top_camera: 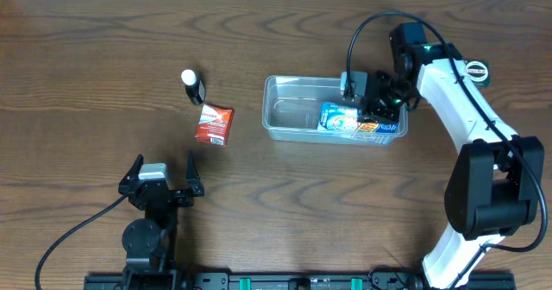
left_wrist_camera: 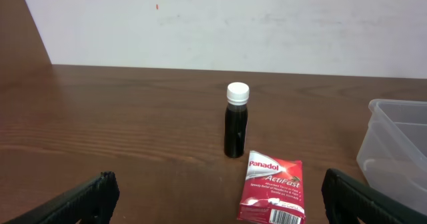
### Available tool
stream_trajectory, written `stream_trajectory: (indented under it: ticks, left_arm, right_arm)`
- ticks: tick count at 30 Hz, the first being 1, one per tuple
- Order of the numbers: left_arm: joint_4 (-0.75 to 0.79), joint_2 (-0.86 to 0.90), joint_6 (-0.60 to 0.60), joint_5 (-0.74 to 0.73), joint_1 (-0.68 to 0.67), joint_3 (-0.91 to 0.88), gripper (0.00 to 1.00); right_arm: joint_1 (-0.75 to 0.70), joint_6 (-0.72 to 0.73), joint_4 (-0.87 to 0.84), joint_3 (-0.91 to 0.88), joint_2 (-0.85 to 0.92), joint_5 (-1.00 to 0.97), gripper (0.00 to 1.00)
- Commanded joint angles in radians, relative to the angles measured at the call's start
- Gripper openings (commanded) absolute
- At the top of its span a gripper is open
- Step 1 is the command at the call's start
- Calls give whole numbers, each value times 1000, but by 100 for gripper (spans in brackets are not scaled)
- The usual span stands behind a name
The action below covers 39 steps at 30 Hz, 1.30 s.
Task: Pack container
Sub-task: 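Raise the right gripper and move it to the white Panadol box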
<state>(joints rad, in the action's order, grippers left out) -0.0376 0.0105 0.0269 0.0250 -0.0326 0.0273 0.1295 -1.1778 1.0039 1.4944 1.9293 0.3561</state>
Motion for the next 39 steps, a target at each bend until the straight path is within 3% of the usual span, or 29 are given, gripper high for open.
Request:
stream_trajectory:
  ticks: [1, 12, 19, 25, 30, 33, 36, 39]
  left_arm:
    - [-32, -6, 6, 2, 7, -23, 98]
    - [-32, -6, 6, 2, 7, -23, 98]
    - [-32, -6, 6, 2, 7, -23, 98]
    - [-32, -6, 6, 2, 7, -23, 98]
    - [-32, -6, 6, 2, 7, -23, 98]
    - [-32, -6, 6, 2, 7, -23, 98]
    - [-32, -6, 6, 2, 7, -23, 98]
    - [-32, -6, 6, 2, 7, -23, 98]
  right_arm:
    - [3, 56, -46, -2, -18, -14, 47]
    - [12, 145, -140, -2, -25, -25, 47]
    - [47, 300, -141, -2, -61, 14, 39]
    - [50, 642, -170, -2, -99, -45, 36]
    - [10, 823, -202, -2, -196, -134, 39]
    - [-45, 826, -199, -2, -260, -184, 47]
    - [-116, 826, -183, -2, -303, -227, 71]
    - [-188, 826, -151, -2, -310, -255, 84]
